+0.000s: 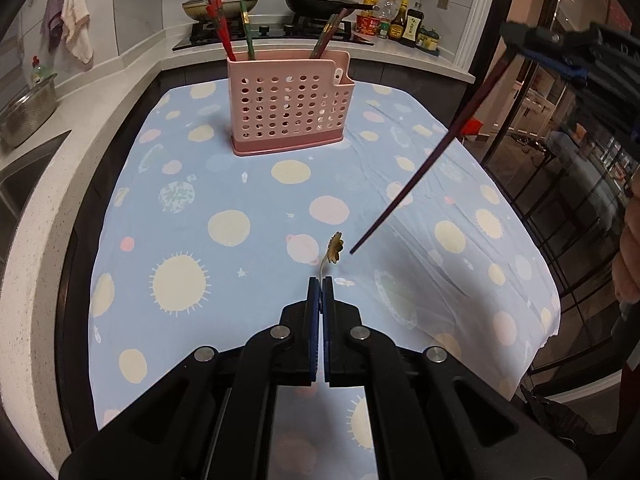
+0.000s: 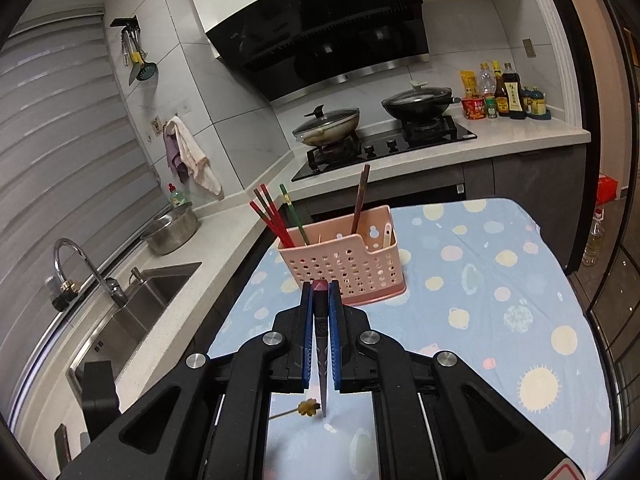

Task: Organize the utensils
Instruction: 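Lift the gold spoon with the left tool while the right tool carries the chopstick to the holder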

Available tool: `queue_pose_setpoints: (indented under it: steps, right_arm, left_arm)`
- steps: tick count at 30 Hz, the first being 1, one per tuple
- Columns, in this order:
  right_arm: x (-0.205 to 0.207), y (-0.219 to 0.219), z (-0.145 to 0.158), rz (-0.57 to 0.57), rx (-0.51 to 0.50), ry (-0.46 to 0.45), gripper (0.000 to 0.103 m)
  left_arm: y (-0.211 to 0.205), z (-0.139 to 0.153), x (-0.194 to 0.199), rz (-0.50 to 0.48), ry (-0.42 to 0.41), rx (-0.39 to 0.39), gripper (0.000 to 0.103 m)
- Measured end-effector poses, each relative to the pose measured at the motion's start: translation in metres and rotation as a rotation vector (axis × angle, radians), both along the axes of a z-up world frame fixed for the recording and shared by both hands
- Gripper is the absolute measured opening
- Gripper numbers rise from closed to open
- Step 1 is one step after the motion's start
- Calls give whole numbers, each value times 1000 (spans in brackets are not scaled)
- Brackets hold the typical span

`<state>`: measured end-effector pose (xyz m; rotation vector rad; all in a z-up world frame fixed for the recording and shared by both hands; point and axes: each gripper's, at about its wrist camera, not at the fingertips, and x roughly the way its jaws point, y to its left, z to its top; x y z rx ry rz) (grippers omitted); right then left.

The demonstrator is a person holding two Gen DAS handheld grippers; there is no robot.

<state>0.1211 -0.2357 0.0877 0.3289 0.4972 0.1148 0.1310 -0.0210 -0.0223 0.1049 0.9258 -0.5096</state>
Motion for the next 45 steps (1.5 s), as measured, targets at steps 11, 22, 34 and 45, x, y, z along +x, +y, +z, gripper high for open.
queue_pose_setpoints:
  steps: [11, 22, 34, 45]
  right_arm:
    - [3, 18, -23, 71, 24, 78, 7]
    - [8, 15, -15, 70, 28, 69, 7]
    - [93, -22, 66, -9, -20, -98, 7]
    - [182, -23, 88, -49, -55, -136, 7]
  left_arm:
    - [0, 5, 2, 11, 5, -41, 1]
    - [7, 31, 23, 36, -55, -75, 1]
    - [13, 124, 110, 84, -273, -107, 1]
    - [-20, 148, 203, 106, -368, -58, 1]
